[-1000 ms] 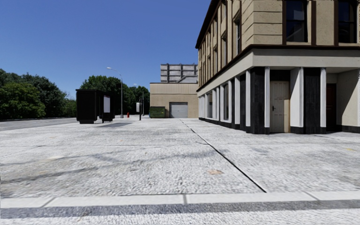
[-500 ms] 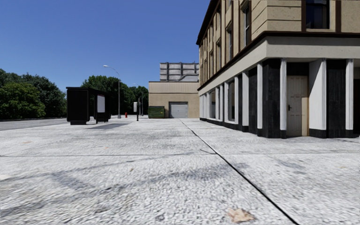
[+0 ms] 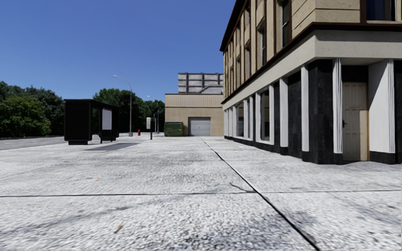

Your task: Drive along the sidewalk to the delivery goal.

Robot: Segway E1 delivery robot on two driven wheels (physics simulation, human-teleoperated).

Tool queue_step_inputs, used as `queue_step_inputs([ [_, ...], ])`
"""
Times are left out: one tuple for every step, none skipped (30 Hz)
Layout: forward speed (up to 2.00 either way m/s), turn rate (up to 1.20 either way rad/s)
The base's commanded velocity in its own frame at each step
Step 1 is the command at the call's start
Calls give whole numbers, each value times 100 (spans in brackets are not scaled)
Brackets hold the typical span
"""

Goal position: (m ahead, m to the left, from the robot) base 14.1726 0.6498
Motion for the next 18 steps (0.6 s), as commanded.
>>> queue_step_inputs([
  [156, 0],
  [156, 0],
  [156, 0],
  [156, 0],
  [156, 0],
  [156, 0],
  [156, 0],
  [156, 0],
  [156, 0],
  [156, 0],
  [156, 0],
  [156, 0],
  [156, 0],
  [156, 0],
  [156, 0],
  [156, 0],
  [156, 0],
  [156, 0],
])
